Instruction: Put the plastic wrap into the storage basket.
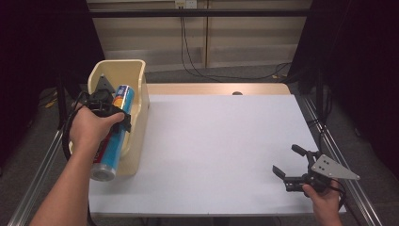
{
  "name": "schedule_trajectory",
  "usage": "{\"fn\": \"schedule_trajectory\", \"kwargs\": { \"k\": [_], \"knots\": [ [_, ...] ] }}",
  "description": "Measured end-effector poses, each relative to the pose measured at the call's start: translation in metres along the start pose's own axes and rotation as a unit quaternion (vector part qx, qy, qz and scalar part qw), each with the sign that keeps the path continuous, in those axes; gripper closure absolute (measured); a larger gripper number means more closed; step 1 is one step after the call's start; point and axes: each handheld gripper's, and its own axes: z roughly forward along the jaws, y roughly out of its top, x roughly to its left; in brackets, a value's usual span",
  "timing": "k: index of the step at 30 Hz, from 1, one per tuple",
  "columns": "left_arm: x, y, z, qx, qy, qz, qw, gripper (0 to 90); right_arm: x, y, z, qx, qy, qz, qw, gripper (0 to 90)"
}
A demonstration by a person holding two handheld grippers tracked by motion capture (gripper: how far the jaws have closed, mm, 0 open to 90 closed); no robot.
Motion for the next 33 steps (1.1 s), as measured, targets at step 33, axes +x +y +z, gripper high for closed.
{"fn": "schedule_trajectory", "kwargs": {
  "k": [33],
  "knots": [
    [0.0048, 0.0078, 0.0035, 0.002, 0.002, -0.011, 0.9999, 32.0, 0.0000, -0.0004, 0.0003, 0.001, 0.001, 0.001, 1.0000, 1.4]
  ]
}}
